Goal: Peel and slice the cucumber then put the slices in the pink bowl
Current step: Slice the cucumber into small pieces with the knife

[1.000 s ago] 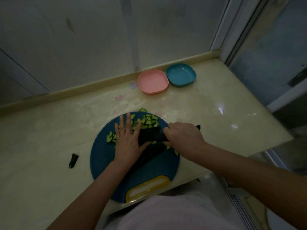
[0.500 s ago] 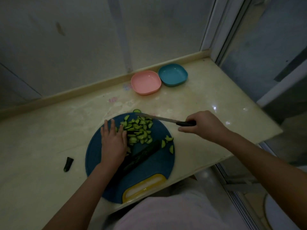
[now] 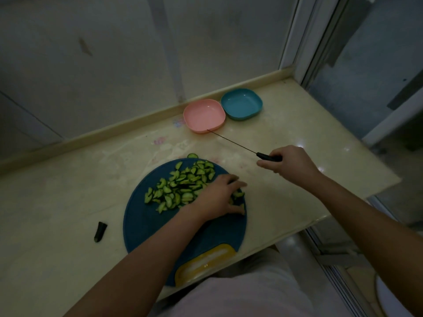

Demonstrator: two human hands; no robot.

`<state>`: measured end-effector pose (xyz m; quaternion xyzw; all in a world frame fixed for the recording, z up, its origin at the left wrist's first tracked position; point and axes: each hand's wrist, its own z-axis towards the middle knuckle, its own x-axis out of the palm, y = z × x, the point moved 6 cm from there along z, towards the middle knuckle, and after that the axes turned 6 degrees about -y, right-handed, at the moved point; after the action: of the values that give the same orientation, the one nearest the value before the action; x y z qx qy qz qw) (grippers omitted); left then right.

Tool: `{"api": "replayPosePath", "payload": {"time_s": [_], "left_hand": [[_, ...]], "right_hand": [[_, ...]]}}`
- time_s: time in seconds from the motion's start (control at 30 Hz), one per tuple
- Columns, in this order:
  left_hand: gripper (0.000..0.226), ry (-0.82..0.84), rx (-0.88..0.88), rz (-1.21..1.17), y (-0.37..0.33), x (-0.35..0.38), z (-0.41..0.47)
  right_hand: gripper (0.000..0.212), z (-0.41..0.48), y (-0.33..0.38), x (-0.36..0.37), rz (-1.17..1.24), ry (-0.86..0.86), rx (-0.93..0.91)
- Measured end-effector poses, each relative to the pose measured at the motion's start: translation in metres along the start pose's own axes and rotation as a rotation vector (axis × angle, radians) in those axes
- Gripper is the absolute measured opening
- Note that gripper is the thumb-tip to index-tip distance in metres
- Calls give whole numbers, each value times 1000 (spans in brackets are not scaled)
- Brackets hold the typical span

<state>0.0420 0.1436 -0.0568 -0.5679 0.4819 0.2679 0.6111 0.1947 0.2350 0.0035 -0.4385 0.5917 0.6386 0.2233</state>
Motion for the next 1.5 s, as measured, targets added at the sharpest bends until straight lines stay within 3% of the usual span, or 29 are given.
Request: {"api": "replayPosePath", "payload": {"time_s": [0.2,0.37,0.63,0.93,1.13,1.3,1.5], "left_hand": [[48,4,98,68,-4,9,15],[57,89,159,64,-10,12,14],[21,88,117,-3,6,1,25],[16,-46,-164,89,52,-32,32],[15,-311,-111,76,41,-39,10],[31,-171,-124,46,35,-18,-1],[34,-168,-209,92,32,-21,13]], "right_hand": [[37,-1,-10,1,45,-4,49],[37,1,-14,3,47,0,66],[37,2,-18,3,76,2,78],[37,-3,-24,7,100,22,88],[35,-15,-22,17,137,68,106],[34,-35,-19,28,164,105,112],[34,-46,-24,38,183,96,117]]}}
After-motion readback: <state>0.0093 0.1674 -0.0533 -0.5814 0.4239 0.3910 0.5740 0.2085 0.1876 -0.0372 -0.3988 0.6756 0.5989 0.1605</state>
